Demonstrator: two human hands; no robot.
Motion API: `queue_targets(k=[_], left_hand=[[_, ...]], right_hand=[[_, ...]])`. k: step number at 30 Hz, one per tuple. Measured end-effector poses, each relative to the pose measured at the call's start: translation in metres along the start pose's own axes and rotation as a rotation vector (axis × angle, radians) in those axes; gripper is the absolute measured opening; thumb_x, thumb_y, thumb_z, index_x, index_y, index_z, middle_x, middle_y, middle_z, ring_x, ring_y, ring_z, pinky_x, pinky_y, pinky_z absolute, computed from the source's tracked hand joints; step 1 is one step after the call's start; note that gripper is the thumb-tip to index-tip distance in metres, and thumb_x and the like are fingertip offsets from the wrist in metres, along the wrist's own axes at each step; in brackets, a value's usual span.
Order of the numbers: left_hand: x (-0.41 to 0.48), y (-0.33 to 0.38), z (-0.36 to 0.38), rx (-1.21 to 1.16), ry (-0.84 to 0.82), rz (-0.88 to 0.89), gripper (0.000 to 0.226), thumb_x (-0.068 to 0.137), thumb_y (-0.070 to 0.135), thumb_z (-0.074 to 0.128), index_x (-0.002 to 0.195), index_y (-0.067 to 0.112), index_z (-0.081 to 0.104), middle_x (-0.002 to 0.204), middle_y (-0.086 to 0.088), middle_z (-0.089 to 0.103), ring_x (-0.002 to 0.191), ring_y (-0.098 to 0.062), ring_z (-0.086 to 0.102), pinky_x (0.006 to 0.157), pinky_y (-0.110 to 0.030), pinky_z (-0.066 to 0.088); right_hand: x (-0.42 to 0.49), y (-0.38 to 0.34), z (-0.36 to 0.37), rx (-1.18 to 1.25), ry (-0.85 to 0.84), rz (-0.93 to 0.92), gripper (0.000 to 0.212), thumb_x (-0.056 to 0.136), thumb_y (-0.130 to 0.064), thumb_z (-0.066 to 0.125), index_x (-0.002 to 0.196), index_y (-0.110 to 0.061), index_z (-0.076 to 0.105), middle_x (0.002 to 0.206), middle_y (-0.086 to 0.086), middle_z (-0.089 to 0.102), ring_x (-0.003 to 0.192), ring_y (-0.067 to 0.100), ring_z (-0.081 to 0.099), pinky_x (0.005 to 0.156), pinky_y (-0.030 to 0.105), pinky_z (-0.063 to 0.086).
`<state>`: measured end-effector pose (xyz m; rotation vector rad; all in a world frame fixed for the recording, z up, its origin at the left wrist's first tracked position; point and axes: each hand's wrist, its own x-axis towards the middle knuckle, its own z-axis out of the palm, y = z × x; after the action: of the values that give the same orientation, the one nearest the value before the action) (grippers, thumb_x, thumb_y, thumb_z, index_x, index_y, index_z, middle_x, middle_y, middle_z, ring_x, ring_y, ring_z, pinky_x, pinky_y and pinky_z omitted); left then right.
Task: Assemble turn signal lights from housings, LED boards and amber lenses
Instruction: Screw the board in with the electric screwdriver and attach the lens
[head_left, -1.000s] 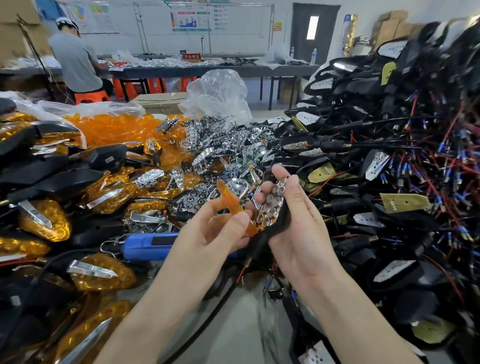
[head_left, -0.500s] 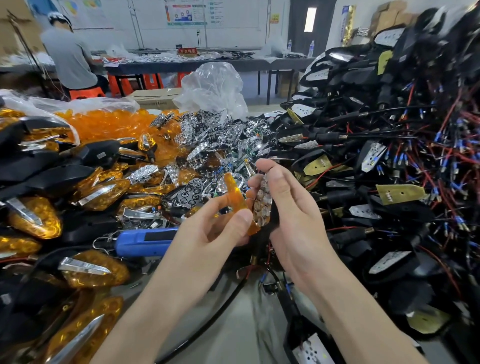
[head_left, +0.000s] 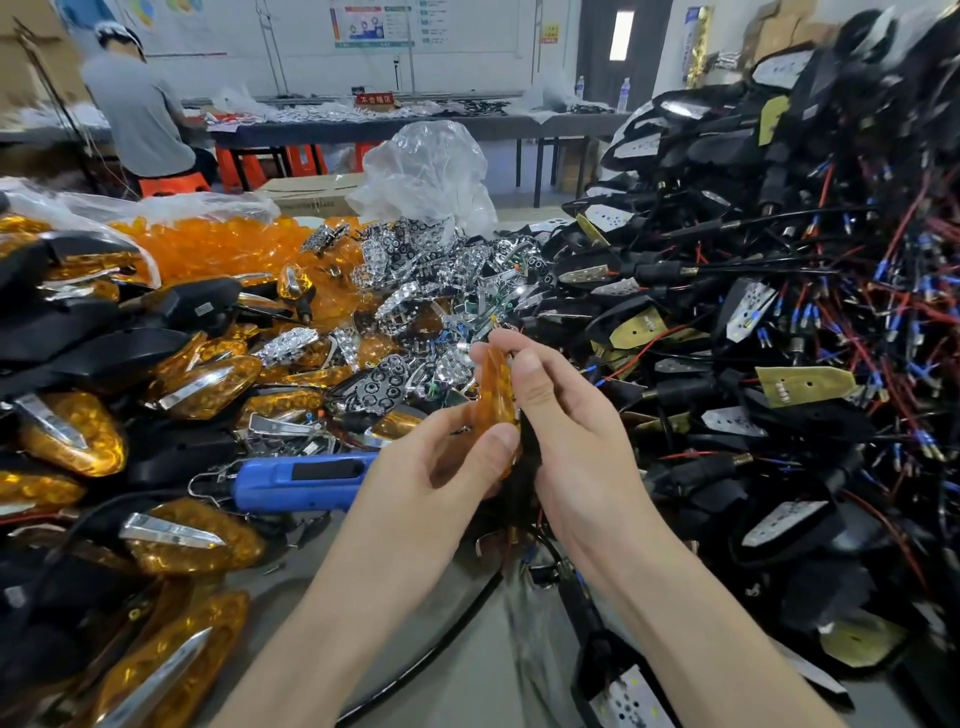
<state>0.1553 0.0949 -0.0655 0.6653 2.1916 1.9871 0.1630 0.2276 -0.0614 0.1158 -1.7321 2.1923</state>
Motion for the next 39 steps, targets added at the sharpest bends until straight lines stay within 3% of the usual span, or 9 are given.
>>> queue_targets(k=[4, 13, 17, 20, 26, 28, 31, 35, 39], left_hand=[[-0.002, -0.002, 0.003, -0.033, 0.021, 0.001, 0.039, 0.079, 0.054, 0.064, 0.111, 0.032, 0.063, 0.102, 0.012, 0.076, 0.099, -0.005, 0.071, 0.086, -0.021, 0.056], [-0.005, 0.002, 0.004, 0.05, 0.066, 0.086, 0.021, 0.085, 0.055, 0.064, 0.105, 0.049, 0.06, 0.101, 0.019, 0.074, 0.095, 0.001, 0.069, 0.075, -0.009, 0.05], [-0.006, 0.002, 0.006, 0.083, 0.029, 0.101, 0.026, 0.086, 0.055, 0.062, 0.11, 0.047, 0.056, 0.099, 0.016, 0.075, 0.091, -0.006, 0.072, 0.077, -0.02, 0.056], [-0.006, 0.002, 0.007, 0.089, 0.019, 0.106, 0.027, 0.086, 0.055, 0.062, 0.111, 0.048, 0.055, 0.1, 0.016, 0.075, 0.09, -0.005, 0.072, 0.074, -0.016, 0.054], [-0.005, 0.004, 0.006, 0.015, -0.003, 0.043, 0.037, 0.083, 0.049, 0.064, 0.118, 0.038, 0.058, 0.103, 0.015, 0.074, 0.096, -0.004, 0.07, 0.08, -0.015, 0.052], [-0.005, 0.004, 0.007, 0.013, -0.002, 0.037, 0.037, 0.084, 0.049, 0.064, 0.119, 0.039, 0.057, 0.105, 0.015, 0.074, 0.099, -0.002, 0.069, 0.081, -0.014, 0.051], [-0.005, 0.006, 0.009, -0.048, 0.002, 0.033, 0.034, 0.083, 0.055, 0.064, 0.113, 0.042, 0.06, 0.11, 0.01, 0.073, 0.106, -0.007, 0.068, 0.09, -0.022, 0.052], [-0.004, 0.006, 0.009, -0.383, 0.02, -0.139, 0.045, 0.075, 0.057, 0.071, 0.106, 0.024, 0.07, 0.113, -0.01, 0.072, 0.112, -0.029, 0.066, 0.101, -0.055, 0.049], [-0.005, 0.008, 0.006, -0.58, -0.13, -0.235, 0.041, 0.081, 0.047, 0.07, 0.113, 0.022, 0.072, 0.125, -0.007, 0.069, 0.119, -0.023, 0.064, 0.106, -0.048, 0.047]], right_hand=[[0.0, 0.0, 0.001, 0.053, -0.022, 0.029, 0.028, 0.095, -0.047, 0.053, 0.108, -0.038, 0.076, 0.118, -0.003, 0.075, 0.114, 0.013, 0.069, 0.103, 0.044, 0.052], [-0.001, -0.003, 0.002, 0.135, -0.003, 0.043, 0.034, 0.086, -0.055, 0.059, 0.105, -0.034, 0.078, 0.115, 0.003, 0.076, 0.109, 0.018, 0.071, 0.1, 0.044, 0.054], [-0.001, -0.006, 0.002, 0.181, 0.009, 0.087, 0.028, 0.089, -0.046, 0.059, 0.101, -0.032, 0.08, 0.11, 0.003, 0.077, 0.103, 0.015, 0.073, 0.09, 0.033, 0.059], [-0.001, -0.008, 0.001, 0.217, -0.005, 0.107, 0.03, 0.088, -0.043, 0.058, 0.102, -0.029, 0.081, 0.107, 0.003, 0.077, 0.099, 0.013, 0.073, 0.081, 0.025, 0.058], [-0.003, -0.011, 0.001, 0.199, -0.014, 0.065, 0.039, 0.08, -0.053, 0.067, 0.107, -0.027, 0.079, 0.112, 0.003, 0.076, 0.106, 0.014, 0.071, 0.086, 0.027, 0.057], [-0.002, -0.012, 0.002, 0.157, -0.018, 0.033, 0.031, 0.08, -0.049, 0.072, 0.104, -0.03, 0.079, 0.108, 0.001, 0.077, 0.104, 0.013, 0.071, 0.086, 0.026, 0.056], [0.0, -0.013, 0.002, 0.127, -0.022, -0.013, 0.019, 0.086, -0.041, 0.073, 0.101, -0.03, 0.077, 0.103, 0.001, 0.077, 0.099, 0.014, 0.072, 0.083, 0.026, 0.056], [0.0, -0.012, 0.002, 0.127, -0.046, -0.051, 0.025, 0.091, -0.05, 0.063, 0.103, -0.032, 0.075, 0.103, 0.002, 0.077, 0.106, 0.018, 0.072, 0.085, 0.027, 0.057], [-0.001, -0.01, 0.002, 0.077, -0.046, -0.101, 0.027, 0.098, -0.047, 0.051, 0.105, -0.034, 0.074, 0.099, 0.004, 0.076, 0.116, 0.019, 0.069, 0.088, 0.022, 0.054]])
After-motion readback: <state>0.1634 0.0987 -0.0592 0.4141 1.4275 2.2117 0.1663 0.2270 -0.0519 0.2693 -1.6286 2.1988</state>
